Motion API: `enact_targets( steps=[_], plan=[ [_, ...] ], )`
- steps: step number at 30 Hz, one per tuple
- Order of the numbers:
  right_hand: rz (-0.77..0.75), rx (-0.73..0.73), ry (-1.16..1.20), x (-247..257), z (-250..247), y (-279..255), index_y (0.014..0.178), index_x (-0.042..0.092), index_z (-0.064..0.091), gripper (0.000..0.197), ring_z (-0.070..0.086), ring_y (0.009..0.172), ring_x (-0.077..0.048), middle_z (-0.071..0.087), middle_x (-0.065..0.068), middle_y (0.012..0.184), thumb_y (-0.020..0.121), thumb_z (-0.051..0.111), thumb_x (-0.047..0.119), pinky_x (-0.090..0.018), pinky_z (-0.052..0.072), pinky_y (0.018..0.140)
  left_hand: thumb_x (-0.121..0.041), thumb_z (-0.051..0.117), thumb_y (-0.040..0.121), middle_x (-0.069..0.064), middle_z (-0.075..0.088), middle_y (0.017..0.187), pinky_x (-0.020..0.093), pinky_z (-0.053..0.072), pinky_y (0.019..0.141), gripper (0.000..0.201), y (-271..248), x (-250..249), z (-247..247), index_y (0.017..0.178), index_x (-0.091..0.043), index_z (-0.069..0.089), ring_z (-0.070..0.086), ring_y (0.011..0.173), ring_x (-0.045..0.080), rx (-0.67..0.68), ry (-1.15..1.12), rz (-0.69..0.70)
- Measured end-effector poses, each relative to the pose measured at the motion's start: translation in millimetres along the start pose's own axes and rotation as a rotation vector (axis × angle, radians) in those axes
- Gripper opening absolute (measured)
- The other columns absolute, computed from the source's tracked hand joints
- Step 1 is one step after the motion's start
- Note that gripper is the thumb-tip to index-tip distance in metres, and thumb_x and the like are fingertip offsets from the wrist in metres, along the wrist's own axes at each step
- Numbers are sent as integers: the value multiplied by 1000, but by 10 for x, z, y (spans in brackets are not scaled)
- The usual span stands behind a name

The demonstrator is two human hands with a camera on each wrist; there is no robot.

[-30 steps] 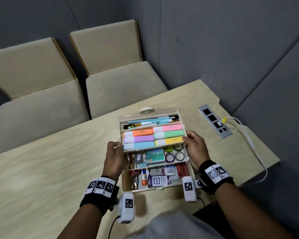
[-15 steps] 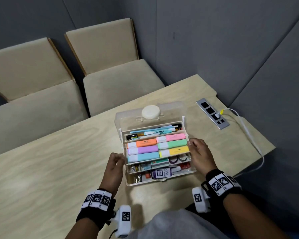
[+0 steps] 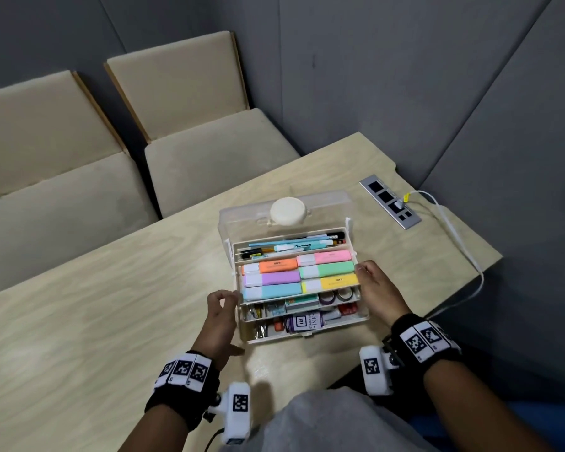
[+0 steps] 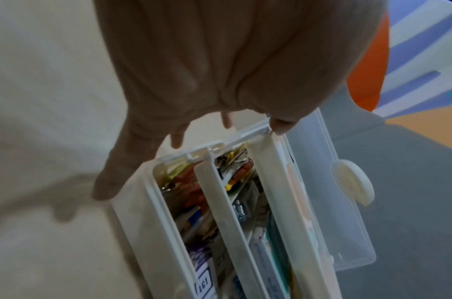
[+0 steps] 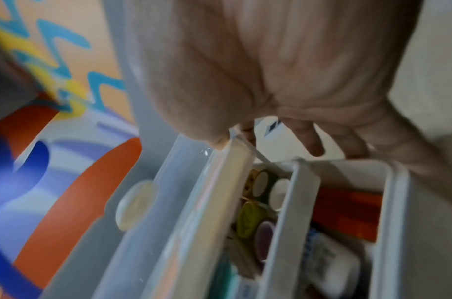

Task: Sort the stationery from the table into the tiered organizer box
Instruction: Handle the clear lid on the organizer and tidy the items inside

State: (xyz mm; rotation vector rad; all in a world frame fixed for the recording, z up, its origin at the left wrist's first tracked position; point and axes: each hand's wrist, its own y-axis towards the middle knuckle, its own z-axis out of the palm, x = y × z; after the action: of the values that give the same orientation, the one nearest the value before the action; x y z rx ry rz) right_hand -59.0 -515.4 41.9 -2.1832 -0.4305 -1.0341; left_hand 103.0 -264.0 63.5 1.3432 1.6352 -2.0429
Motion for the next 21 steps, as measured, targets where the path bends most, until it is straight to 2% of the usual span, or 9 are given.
enact_targets(
  steps=[2,4,5,7,9,13,15,19,21],
  plan=[
    [178,88,182,23,39,-34,103,41,53,24,60,105,-31,63,5,115,100,35,57,-53,53,86,-54,48,91,3,54,116,62,54,71,33,-49,-3,-1,116,-34,42,57,102,30,34,-49,-143],
    [242,124,267,58,49,-43,105,44,52,25,58,109,-38,59,7,121,99,34,60,-69,51,79,-66,50,83,12,54,120,60,56,67,48,-93,-32,3,120,-35,46,60,102,39,80,-61,-230],
    [234,130,271,85,42,-30,105,42,53,26,58,110,-39,59,7,122,100,34,59,-72,50,76,-69,48,82,17,55,120,57,57,67,48,-110,-57,11,116,-35,51,60,98,41,102,-38,-265],
    [217,150,297,152,23,-22,108,38,55,27,61,107,-35,62,5,121,101,35,55,-70,51,76,-70,43,84,24,56,117,57,57,71,46,-133,-114,11,103,-30,58,60,87,45,115,-11,-306],
    [211,171,347,225,14,2,109,33,57,24,65,99,-31,67,-1,118,103,40,49,-62,52,76,-68,44,85,27,59,111,61,55,81,49,-112,-171,15,98,-24,60,62,81,47,109,-46,-314],
    [169,176,360,324,95,50,106,34,64,16,69,84,-29,72,-4,112,101,49,37,-49,53,66,-69,46,88,19,67,90,55,54,80,49,-61,-298,34,92,-23,62,62,76,36,45,-56,-229],
    [147,182,350,362,137,65,108,35,64,15,68,84,-27,71,-1,110,100,52,31,-49,57,65,-61,52,89,15,65,92,56,51,87,39,4,-336,13,92,-22,59,61,77,34,-16,-51,-205],
    [168,165,352,408,185,68,121,31,52,26,57,58,-14,63,1,91,98,48,19,-42,56,56,-43,58,89,17,62,95,59,49,94,25,110,-341,-39,96,-19,59,60,86,34,-77,-112,-217],
    [195,162,368,396,190,89,127,32,45,35,56,63,-17,61,-2,92,96,48,17,-43,56,58,-35,59,89,16,60,93,59,50,93,20,114,-312,-60,95,-16,59,59,88,34,-79,-147,-211]
  ],
)
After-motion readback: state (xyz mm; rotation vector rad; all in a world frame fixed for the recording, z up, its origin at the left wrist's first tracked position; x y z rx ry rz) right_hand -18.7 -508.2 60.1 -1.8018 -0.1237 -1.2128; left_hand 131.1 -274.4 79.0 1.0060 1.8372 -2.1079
